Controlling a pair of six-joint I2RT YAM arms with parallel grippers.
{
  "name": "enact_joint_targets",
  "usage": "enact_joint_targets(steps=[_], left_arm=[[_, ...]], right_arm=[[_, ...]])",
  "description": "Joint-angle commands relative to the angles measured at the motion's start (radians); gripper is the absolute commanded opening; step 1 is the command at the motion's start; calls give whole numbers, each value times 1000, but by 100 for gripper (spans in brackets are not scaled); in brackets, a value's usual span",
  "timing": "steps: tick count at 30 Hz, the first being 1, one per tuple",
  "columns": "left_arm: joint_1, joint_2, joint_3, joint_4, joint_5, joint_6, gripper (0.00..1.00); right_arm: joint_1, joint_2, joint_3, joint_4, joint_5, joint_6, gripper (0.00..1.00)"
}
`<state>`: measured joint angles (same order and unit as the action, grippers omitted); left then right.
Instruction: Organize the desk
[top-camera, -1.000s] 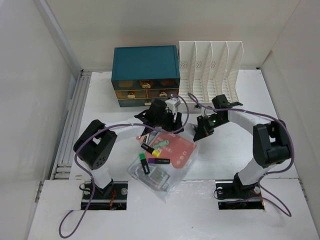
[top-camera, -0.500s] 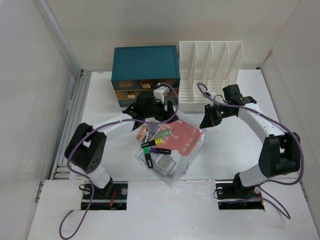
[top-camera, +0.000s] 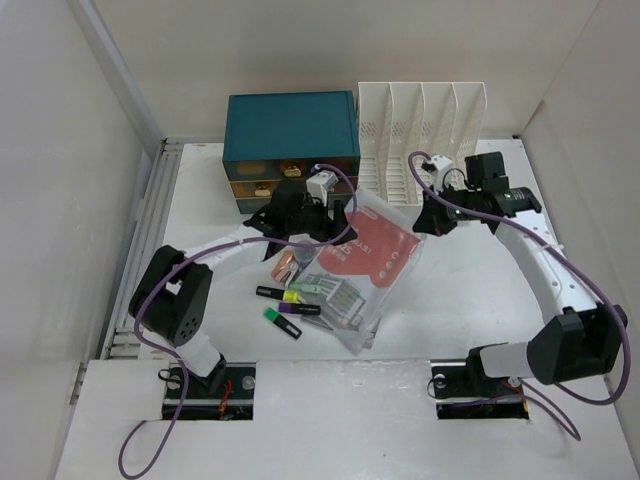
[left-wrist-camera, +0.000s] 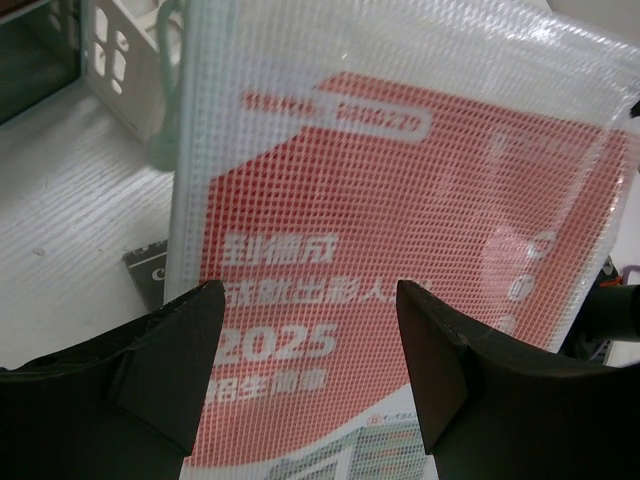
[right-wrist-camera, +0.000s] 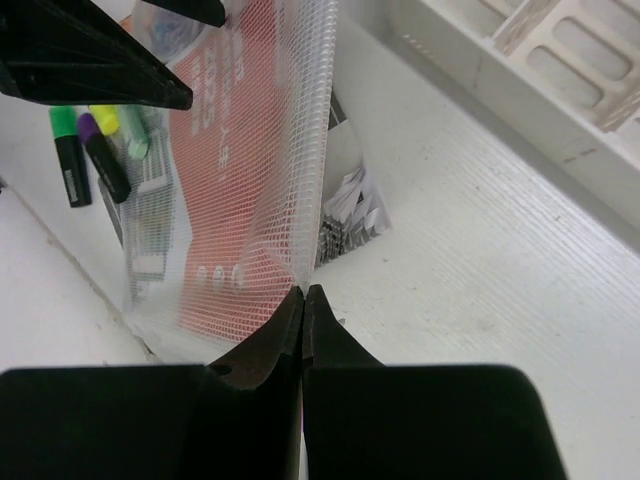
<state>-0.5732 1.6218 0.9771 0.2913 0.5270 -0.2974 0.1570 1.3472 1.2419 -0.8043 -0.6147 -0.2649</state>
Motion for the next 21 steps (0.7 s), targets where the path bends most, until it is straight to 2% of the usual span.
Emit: enact_joint_targets(steps=[1, 7, 18, 21], left_arm=[[21, -23, 15, 39, 24, -2, 67], [44, -14, 26, 39, 33, 7, 67], [75, 46, 115, 49, 71, 35, 72], [101, 46, 104, 77, 131, 35, 72]], right_arm=[[-11, -43, 62, 48, 42, 15, 0], [-11, -65, 94, 37, 63, 6, 0], [-30, -99, 134, -15, -72, -137, 0], [-56, -99, 143, -54, -144, -174, 0]])
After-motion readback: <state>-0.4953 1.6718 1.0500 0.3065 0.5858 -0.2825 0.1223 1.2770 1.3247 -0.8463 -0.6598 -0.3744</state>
